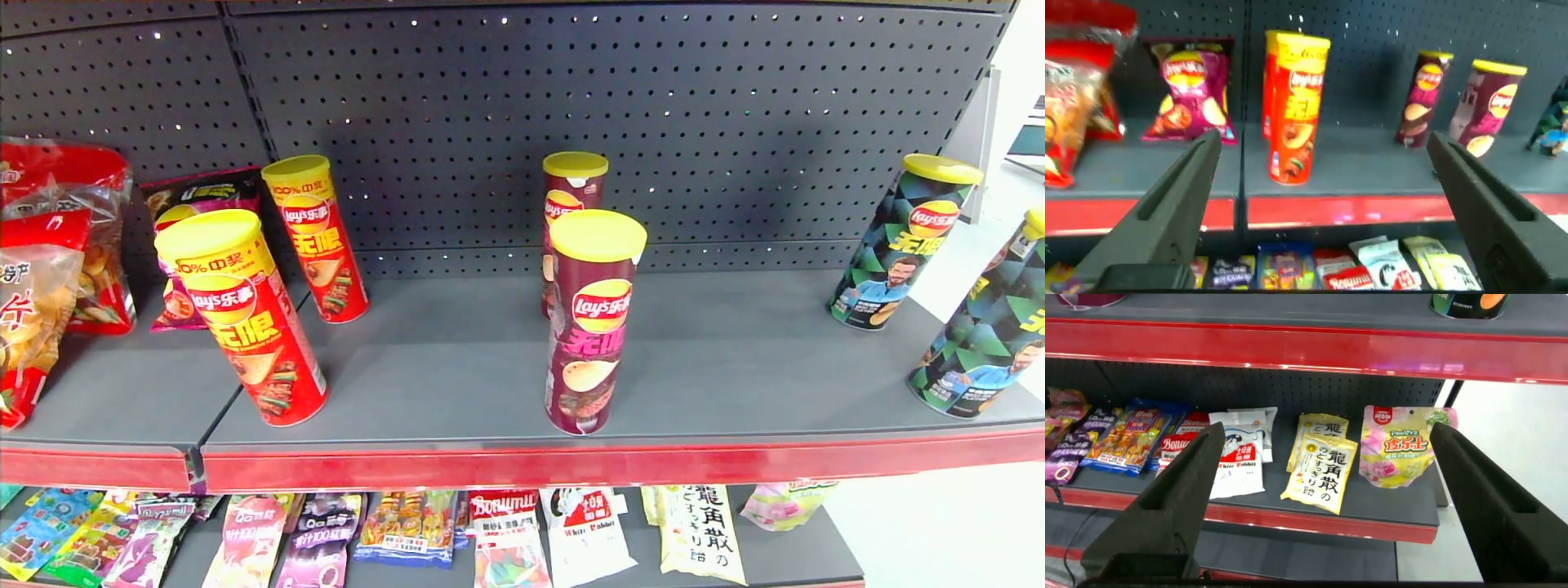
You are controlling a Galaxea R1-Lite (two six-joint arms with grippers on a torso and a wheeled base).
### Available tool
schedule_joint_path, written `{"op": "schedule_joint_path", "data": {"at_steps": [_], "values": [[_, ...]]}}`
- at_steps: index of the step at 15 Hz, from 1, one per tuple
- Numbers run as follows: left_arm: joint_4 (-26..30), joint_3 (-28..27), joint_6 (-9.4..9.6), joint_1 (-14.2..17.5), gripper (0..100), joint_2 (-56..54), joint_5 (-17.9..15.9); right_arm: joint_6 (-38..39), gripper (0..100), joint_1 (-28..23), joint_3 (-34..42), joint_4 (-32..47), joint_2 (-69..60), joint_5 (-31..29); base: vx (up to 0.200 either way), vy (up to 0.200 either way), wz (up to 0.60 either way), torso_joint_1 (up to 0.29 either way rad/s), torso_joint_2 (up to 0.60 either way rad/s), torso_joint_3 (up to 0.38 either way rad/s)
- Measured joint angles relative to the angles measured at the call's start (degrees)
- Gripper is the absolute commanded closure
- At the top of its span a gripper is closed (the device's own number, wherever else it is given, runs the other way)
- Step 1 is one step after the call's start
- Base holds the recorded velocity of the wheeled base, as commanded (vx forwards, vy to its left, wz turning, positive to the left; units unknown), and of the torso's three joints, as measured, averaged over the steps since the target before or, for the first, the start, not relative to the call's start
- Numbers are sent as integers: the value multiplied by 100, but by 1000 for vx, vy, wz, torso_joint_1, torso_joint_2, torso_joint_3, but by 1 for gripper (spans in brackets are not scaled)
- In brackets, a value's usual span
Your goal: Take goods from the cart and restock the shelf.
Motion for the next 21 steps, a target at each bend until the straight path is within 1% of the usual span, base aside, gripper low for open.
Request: {"op": "schedule_joint_path", "data": {"at_steps": [1, 2, 3, 4, 5, 6, 7, 8, 11, 19, 21], "values": [[-112, 289, 40, 0, 0, 0, -13, -2, 0, 0, 0, 0, 0, 0, 0, 0, 0, 0, 0, 0], [-224, 670, 163, 0, 0, 0, -18, 0, 0, 0, 0, 0, 0, 0, 0, 0, 0, 0, 0, 0], [-277, 1047, 418, 0, 0, 0, 11, 0, 0, 2, 0, 0, 0, 0, 0, 0, 0, 0, 0, 0], [-249, 1254, 555, 0, 0, 0, 22, 0, 0, 0, 0, 0, 0, 0, 0, 0, 0, 0, 0, 0], [-249, 1351, 796, 0, 0, 0, 78, 0, 0, 2, 0, 0, 0, 0, 0, 0, 0, 0, 0, 0], [-238, 1409, 950, 0, 0, 0, 206, 0, 0, 0, 0, 0, 0, 0, 0, 0, 0, 0, 0, 0], [-101, 1436, 1052, 0, 0, 0, 564, 0, 0, 0, 0, 0, 0, 0, 0, 0, 0, 0, 0, 0], [163, 1452, 1098, 2, 0, 0, 756, 0, 0, -2, 0, -2, 0, 0, 0, 0, 0, 0, 0, 0], [78, 1462, 1091, 2, 0, 0, 716, -2, 0, 0, 0, 0, 0, 0, 0, 0, 0, 0, 0, 0], [68, 1467, 1087, 2, 0, 0, 720, -38, 0, 2, 0, 0, 2, 101, 0, 0, 0, 0, 0, 0], [71, 1467, 1087, 2, 0, 0, 718, -35, 0, 162, 0, 0, 5, 102, 0, 0, 0, 0, 0, 0]]}}
